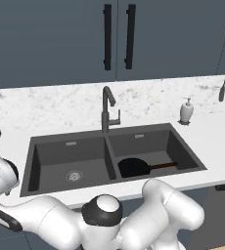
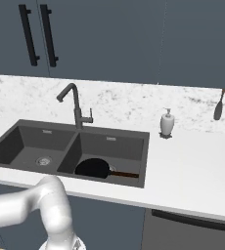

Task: Pick the pan and sponge and place them into the sink. Then turn on the water.

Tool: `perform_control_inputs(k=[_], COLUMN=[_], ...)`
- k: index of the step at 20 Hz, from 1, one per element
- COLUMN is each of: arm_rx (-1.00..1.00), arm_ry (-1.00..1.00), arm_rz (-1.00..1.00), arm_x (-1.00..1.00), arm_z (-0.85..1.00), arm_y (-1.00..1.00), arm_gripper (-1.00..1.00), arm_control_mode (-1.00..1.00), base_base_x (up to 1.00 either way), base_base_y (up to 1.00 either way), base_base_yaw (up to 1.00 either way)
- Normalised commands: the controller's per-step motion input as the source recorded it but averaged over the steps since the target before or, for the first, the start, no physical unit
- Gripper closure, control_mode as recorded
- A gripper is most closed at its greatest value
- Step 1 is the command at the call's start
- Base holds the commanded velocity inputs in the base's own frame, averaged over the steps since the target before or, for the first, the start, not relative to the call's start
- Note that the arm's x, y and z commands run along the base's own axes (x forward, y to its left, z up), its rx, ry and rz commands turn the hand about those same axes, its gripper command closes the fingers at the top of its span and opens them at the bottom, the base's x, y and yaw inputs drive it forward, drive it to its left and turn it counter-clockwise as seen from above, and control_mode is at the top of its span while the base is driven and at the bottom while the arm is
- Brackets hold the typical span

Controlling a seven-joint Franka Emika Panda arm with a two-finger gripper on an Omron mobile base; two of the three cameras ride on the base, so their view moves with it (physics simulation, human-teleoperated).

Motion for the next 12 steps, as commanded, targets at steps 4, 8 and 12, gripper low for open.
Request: perform_control_inputs(k=[4,8,12], arm_rx=[0.00,0.00,0.04], arm_ry=[-0.15,-0.09,-0.05], arm_rz=[-0.11,-0.15,-0.16], arm_x=[0.00,0.00,0.03], arm_z=[-0.17,-0.05,-0.13], arm_y=[0.03,0.00,0.00], arm_gripper=[-1.00,-1.00,-1.00], arm_control_mode=[-1.00,-1.00,-1.00], base_base_x=[0.00,0.00,0.00], base_base_y=[0.00,0.00,0.00], base_base_yaw=[0.00,0.00,0.00])
